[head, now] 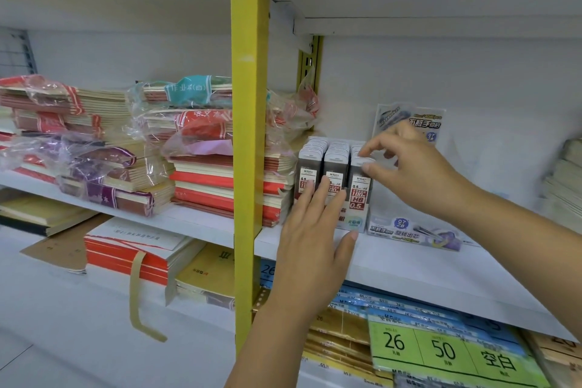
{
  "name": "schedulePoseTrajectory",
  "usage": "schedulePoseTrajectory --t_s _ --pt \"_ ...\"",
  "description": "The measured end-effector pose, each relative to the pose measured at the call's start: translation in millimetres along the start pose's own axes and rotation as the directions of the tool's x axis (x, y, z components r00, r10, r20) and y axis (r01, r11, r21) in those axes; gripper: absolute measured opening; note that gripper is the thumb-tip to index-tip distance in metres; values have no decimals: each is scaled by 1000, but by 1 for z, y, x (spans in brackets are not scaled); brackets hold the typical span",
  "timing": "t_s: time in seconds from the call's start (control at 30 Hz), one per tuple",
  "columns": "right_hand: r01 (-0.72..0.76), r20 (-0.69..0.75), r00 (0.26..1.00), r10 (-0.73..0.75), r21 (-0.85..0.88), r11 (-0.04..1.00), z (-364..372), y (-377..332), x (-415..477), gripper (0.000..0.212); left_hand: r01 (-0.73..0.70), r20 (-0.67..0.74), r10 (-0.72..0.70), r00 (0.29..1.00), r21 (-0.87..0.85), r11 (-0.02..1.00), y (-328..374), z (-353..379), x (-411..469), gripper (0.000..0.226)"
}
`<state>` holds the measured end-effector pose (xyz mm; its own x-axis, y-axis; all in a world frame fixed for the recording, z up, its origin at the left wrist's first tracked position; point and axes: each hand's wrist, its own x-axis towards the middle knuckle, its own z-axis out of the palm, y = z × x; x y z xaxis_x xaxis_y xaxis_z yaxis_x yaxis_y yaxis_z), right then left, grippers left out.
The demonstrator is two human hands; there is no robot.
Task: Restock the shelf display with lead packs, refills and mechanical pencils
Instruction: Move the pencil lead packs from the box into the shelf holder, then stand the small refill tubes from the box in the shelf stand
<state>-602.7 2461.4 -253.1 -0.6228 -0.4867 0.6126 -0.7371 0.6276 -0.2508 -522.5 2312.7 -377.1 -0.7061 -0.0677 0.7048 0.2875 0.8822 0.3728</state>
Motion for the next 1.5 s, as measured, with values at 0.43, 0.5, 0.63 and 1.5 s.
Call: schedulePoseTrajectory --t_s 0.43,0.5,0.63,1.5 --pt "-39 -77 996 48 120 992 -2 -10 -72 46 -83 -68 77 995 -94 992 14 -13 -36 48" --pt "-14 -168 984 56 239 971 -3 -14 -101 37 -106 -106 99 989 -64 992 20 -16 -56 40" --pt "-41 -172 976 132 450 892 15 -19 -175 32 -87 -12 87 996 -75 993 29 -5 -109 32" --pt "-961 586 183 789 -63 270 325 81 -476 77 875 840 -522 148 135 465 -37 126 -391 46"
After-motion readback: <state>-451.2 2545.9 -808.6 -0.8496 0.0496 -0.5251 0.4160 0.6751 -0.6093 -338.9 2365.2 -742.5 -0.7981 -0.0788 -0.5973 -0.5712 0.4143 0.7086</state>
